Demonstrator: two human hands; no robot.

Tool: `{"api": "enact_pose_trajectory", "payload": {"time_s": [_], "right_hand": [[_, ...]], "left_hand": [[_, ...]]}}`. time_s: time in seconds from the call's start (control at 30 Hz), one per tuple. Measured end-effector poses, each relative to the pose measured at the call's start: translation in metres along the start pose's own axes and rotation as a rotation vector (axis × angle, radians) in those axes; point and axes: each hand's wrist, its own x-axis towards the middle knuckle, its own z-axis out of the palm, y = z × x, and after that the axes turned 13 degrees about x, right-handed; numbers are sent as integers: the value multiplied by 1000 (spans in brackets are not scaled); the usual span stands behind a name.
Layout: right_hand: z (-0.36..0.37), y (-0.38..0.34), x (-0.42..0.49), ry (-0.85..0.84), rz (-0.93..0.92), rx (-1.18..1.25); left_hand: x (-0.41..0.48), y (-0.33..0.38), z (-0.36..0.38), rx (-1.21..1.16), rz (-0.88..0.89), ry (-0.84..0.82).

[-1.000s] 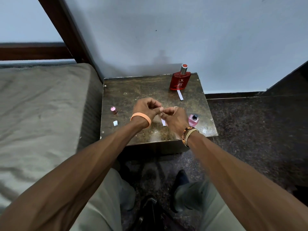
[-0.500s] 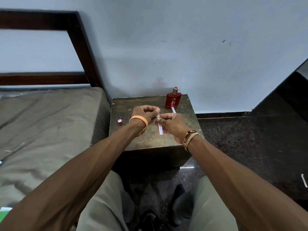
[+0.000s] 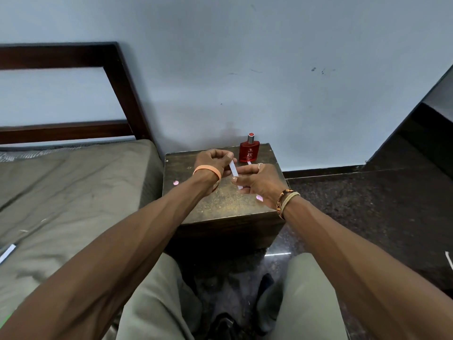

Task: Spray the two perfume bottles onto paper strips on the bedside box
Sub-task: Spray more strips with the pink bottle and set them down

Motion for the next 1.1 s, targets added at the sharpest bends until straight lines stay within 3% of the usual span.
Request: {"api": "enact_pose_trajectory", "payload": {"time_s": [0.27, 0.37, 0.47, 0.67, 0.93, 1.1], "right_hand": [[-50, 17, 14, 111, 4, 15], [-76, 35, 25, 344, -80, 40], [-99, 55, 33, 512, -94, -227], [-112, 85, 45, 428, -65, -502], [-91, 110, 84, 256, -58, -417], [-84, 118, 94, 285, -85, -449]], "left_hand": [[17, -24, 45, 27, -84, -45], [24, -41, 64, 63, -120, -65], [31, -60, 79, 116, -165, -77], [48, -99, 100, 250, -189, -27], [66, -113, 102, 224, -264, -80], [63, -114, 101, 195, -278, -176]]}}
